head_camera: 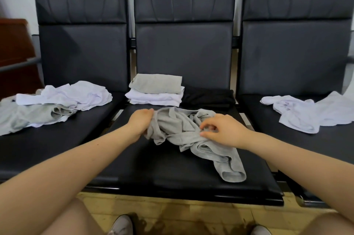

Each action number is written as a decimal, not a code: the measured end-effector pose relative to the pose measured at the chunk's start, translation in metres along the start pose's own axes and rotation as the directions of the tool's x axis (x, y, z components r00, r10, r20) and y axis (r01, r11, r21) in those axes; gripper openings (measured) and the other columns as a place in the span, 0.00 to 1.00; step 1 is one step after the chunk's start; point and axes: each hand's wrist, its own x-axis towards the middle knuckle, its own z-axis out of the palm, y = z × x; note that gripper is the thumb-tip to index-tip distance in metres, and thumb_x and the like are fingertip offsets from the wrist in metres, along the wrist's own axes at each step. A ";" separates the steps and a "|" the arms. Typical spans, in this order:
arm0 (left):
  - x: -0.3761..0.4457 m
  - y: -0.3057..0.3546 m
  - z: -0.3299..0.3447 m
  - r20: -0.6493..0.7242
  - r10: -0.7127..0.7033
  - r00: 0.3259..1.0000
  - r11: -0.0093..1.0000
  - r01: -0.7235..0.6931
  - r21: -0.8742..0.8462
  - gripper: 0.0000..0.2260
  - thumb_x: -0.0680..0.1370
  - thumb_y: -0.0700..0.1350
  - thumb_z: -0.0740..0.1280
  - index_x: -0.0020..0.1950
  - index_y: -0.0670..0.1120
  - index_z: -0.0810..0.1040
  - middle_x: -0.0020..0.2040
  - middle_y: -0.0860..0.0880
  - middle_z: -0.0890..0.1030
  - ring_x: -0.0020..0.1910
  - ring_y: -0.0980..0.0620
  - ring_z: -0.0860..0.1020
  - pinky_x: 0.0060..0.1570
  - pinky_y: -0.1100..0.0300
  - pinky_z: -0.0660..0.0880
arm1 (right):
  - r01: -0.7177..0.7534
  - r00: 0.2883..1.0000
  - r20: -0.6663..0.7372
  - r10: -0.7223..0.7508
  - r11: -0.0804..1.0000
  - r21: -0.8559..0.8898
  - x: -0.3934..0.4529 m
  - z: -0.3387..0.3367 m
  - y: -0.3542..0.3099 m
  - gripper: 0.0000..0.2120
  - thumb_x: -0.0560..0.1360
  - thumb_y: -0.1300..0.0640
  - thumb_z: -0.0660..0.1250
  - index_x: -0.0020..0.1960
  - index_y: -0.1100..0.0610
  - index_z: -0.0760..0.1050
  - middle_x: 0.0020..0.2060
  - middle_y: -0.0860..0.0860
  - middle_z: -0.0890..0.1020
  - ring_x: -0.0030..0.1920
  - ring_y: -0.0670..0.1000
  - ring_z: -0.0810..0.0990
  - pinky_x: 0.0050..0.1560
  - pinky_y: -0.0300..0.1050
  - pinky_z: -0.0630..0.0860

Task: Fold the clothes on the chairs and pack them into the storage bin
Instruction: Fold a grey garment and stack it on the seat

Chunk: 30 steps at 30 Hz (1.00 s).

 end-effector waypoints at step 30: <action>-0.026 -0.006 -0.030 0.412 -0.146 0.899 0.975 0.061 0.214 0.13 0.75 0.56 0.69 0.39 0.46 0.79 0.37 0.50 0.80 0.38 0.54 0.78 0.43 0.61 0.73 | -0.133 0.991 0.021 0.133 0.991 0.005 -0.009 -0.011 0.026 0.20 0.76 0.43 0.65 0.35 0.57 0.72 0.35 0.50 0.76 0.45 0.44 0.71 0.51 0.46 0.73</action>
